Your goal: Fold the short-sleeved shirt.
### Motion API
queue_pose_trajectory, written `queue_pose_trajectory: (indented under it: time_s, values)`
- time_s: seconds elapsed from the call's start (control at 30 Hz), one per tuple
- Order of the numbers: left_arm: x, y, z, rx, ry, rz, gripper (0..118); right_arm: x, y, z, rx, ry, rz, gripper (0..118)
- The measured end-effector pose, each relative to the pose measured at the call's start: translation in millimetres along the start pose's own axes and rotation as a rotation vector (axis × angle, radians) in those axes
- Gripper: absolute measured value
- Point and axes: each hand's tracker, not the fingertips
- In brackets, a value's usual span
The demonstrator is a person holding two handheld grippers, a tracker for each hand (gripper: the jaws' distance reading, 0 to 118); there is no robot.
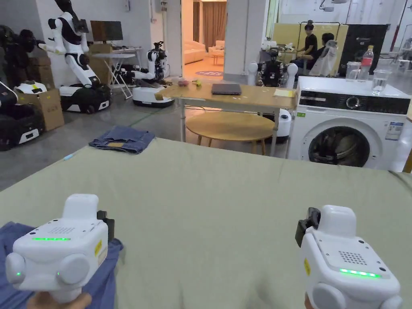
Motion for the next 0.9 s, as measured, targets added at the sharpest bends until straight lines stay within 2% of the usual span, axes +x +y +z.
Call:
queue_pose_trajectory:
  time_s: [0.23, 0.27, 0.3, 0.37, 0.43, 0.47, 0.5, 0.67, 0.8, 0.87, 0.9]
  values:
    - [-54, -11, -40, -0.344, -0.076, 0.171, 0, -19, -12, -5, -0.055, 0.053, 0.043, 0]
    - [-57, -14, -44, -0.38, -0.09, 0.188, 3, -19, -14, -6, -0.061, 0.057, 0.048, 0]
    - [-60, -17, -51, -0.419, -0.094, 0.185, 19, -19, -16, -6, -0.066, 0.06, 0.053, 0]
    - [-63, -24, -63, -0.485, -0.087, 0.17, 36, -19, -20, -7, -0.081, 0.06, 0.065, 0]
    - [-64, -32, -76, -0.54, -0.101, 0.166, 63, -17, -23, -7, -0.092, 0.059, 0.07, 0]
    - [-63, -36, -82, -0.571, -0.107, 0.171, 73, -16, -24, -8, -0.099, 0.059, 0.072, 0]
    - [-63, -41, -89, -0.6, -0.129, 0.188, 78, -16, -25, -7, -0.106, 0.058, 0.074, 0]
    - [-52, -75, -117, -0.691, -0.131, 0.188, 82, -10, -30, -7, -0.129, 0.051, 0.087, 0]
    - [-30, -83, -109, -0.634, -0.066, 0.006, 83, -5, -32, -7, -0.144, 0.047, 0.097, 0]
    - [-22, -81, -105, -0.634, -0.038, -0.015, 75, -2, -33, -7, -0.147, 0.042, 0.101, 0]
    - [-22, -79, -103, -0.628, -0.056, 0.001, 66, -2, -33, -6, -0.149, 0.041, 0.101, 0]
